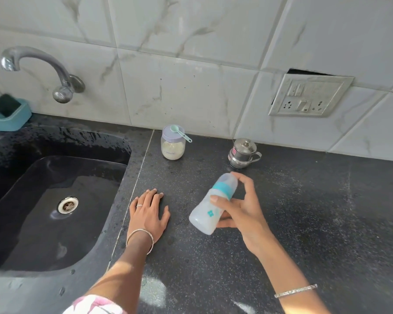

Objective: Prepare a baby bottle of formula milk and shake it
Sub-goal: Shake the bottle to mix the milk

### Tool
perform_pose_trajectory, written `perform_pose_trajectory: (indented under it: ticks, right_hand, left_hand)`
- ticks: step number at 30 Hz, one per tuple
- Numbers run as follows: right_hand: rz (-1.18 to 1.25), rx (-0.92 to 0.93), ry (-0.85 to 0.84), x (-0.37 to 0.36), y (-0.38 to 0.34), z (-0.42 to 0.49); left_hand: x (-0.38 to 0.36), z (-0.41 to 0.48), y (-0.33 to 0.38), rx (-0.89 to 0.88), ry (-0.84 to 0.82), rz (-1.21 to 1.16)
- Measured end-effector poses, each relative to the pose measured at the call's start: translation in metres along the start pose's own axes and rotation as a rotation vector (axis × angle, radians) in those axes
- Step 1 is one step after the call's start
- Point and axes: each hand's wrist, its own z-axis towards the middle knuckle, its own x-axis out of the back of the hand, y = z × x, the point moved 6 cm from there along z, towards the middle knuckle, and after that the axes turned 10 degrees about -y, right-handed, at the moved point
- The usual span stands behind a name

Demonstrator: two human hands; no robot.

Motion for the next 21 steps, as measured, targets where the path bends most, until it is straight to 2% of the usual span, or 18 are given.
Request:
perform_pose_trajectory:
  ticks: [4, 8, 10, 15, 17, 20, 21]
  right_hand:
    - [0.119, 0.067, 0.172, 0.01, -0.005, 0.002]
    - [0.011, -0.007, -0.007, -0.008, 0.005, -0.004]
    - [-0.001, 0.004, -0.02, -0.009, 0.003, -0.007]
    - [0.181, 0.095, 0.221, 0.016, -0.008, -0.006]
    - [0.113, 0.084, 0.166, 0.015, -0.009, -0.009]
    - [-0.013, 0.019, -0.035, 0.0, -0.007, -0.014]
    - [-0.012, 0.037, -0.029, 0.0, -0.008, -0.014]
  left_hand:
    - [0.0, 0.0, 0.002, 0.004, -0.004, 0.013]
    - [-0.002, 0.001, 0.0, -0.002, -0.031, 0.02]
    - [-0.003, 0.001, 0.001, -0.009, -0.04, 0.024]
    - [-0.004, 0.002, 0.001, -0.007, -0.042, 0.013]
    - [-0.004, 0.002, 0.001, -0.009, -0.04, 0.014]
    - [-0.003, 0.002, 0.0, -0.007, -0.041, 0.008]
    - [-0.004, 0.002, 0.0, -0.007, -0.039, 0.007]
